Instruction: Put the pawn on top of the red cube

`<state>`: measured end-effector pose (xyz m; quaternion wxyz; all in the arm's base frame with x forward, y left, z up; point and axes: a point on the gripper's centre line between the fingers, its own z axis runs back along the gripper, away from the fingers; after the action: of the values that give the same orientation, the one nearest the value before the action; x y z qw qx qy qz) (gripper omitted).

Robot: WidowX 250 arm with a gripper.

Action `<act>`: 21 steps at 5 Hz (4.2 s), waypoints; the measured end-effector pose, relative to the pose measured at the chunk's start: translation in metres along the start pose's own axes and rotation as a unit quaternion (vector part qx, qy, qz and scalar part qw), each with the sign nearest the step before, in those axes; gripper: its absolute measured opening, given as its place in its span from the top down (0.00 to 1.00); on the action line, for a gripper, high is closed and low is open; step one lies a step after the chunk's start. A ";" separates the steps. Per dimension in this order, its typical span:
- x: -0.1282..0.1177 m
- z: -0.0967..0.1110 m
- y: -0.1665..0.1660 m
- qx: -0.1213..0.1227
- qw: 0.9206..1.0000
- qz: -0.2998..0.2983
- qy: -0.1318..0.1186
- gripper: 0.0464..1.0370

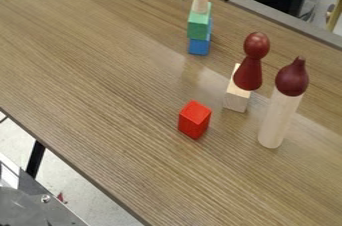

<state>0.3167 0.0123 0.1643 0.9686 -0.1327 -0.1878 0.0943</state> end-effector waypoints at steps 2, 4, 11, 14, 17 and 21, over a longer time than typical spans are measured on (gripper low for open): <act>-0.007 -0.014 -0.002 0.008 1.000 -0.003 0.014 0.04; -0.024 -0.030 -0.019 0.015 0.999 -0.025 0.030 0.04; -0.027 -0.077 -0.046 0.029 0.997 -0.053 0.039 0.04; -0.023 -0.097 -0.043 0.033 0.998 -0.046 0.030 0.04; -0.001 -0.103 -0.053 0.015 0.999 -0.029 -0.007 0.45; -0.019 -0.061 -0.035 -0.006 1.000 -0.014 -0.020 0.45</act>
<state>0.3274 -0.0391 0.1137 0.9652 -0.1337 -0.2094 0.0821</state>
